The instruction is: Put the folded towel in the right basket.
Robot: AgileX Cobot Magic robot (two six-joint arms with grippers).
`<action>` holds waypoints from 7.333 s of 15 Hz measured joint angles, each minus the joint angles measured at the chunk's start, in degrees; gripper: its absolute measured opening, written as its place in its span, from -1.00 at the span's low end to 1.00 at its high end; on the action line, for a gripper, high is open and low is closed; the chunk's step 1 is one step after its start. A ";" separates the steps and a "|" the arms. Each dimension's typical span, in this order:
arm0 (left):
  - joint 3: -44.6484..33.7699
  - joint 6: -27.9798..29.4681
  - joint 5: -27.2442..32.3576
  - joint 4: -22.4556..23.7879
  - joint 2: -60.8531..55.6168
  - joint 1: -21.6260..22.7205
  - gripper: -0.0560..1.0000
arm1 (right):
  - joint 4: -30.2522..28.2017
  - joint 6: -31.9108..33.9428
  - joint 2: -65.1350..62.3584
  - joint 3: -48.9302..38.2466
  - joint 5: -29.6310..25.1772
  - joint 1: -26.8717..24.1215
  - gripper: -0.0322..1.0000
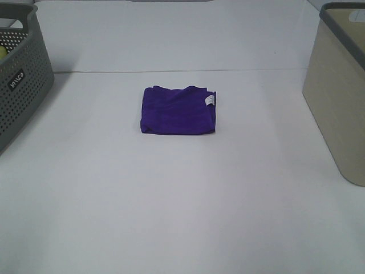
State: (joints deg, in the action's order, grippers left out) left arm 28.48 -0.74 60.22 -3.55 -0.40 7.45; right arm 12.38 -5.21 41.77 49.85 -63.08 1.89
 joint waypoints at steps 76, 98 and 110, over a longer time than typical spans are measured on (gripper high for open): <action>0.00 0.00 0.00 0.00 0.00 0.00 0.98 | -6.59 4.47 79.07 77.98 -6.88 -21.03 -0.12; 0.00 0.00 0.00 0.00 0.00 0.00 0.98 | -12.38 11.52 53.57 59.36 -6.88 4.24 0.96; 0.00 0.00 0.00 0.00 0.00 0.00 0.98 | -13.52 9.80 -23.55 -4.13 -2.86 4.35 0.96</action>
State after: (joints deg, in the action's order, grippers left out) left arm 28.48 -0.74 60.22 -3.55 -0.40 7.45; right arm -1.15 4.58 18.22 45.72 -65.95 6.25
